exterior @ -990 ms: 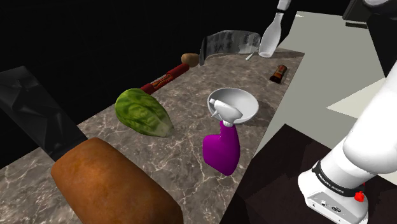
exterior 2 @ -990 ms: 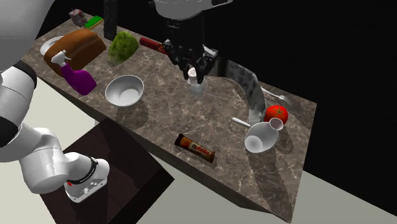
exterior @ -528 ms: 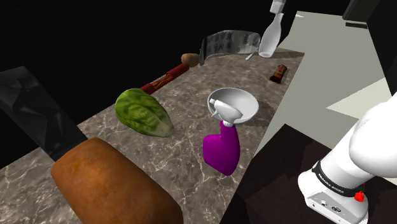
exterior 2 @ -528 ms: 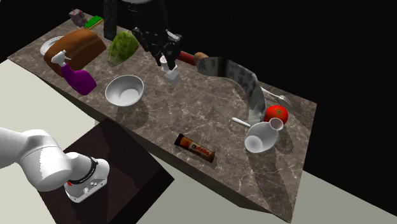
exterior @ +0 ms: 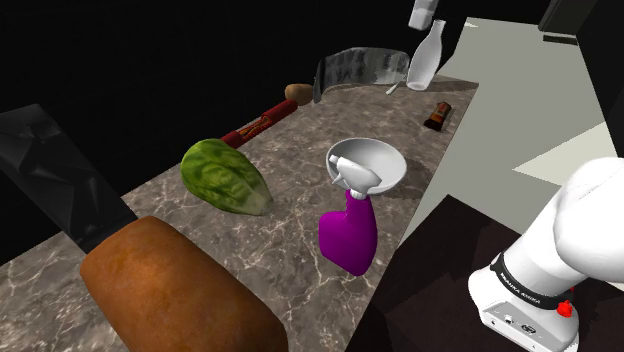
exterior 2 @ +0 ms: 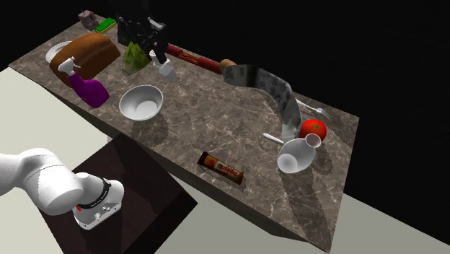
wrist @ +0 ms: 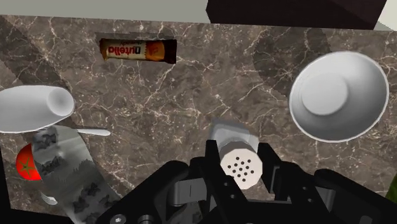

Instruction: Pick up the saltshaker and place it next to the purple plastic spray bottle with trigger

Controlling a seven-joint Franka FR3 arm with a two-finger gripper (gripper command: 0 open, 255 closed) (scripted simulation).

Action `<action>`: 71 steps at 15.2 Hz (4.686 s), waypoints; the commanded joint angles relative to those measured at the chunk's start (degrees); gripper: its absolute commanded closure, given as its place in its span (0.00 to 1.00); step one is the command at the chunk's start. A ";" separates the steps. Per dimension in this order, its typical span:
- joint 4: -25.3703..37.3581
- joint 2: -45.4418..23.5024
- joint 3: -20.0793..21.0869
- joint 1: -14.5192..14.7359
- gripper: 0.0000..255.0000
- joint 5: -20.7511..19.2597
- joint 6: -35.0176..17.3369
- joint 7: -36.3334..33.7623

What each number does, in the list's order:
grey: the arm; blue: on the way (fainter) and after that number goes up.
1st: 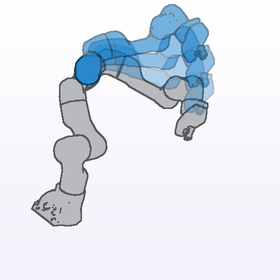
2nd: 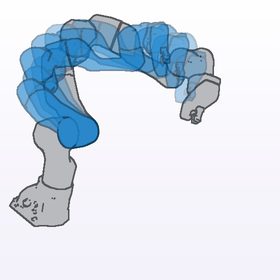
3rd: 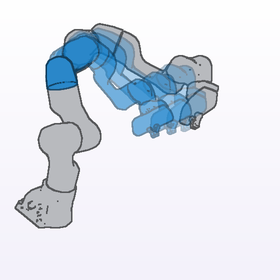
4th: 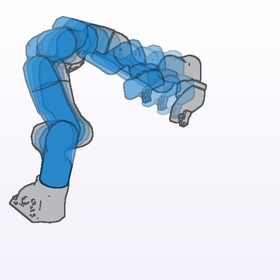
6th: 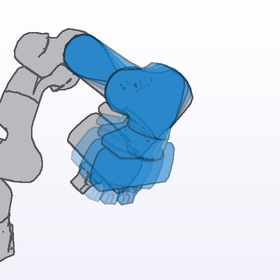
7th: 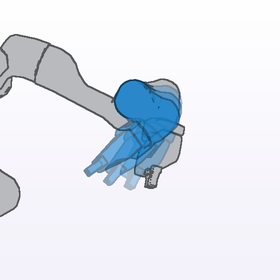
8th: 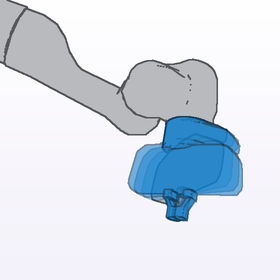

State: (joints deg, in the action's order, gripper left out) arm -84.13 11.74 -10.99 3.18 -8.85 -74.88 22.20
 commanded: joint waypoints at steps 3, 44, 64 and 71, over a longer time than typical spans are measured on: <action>-3.08 3.03 4.10 2.19 1.00 0.21 0.81 -6.41; 2.48 -8.54 33.99 18.53 1.00 4.42 -0.08 -53.85; -19.52 -2.81 33.05 18.25 1.00 6.57 -16.84 -53.50; -25.42 -2.32 33.07 18.34 1.00 6.75 -22.27 -53.77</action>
State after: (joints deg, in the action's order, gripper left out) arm -108.85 9.42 22.17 21.58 -2.08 -96.41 -31.68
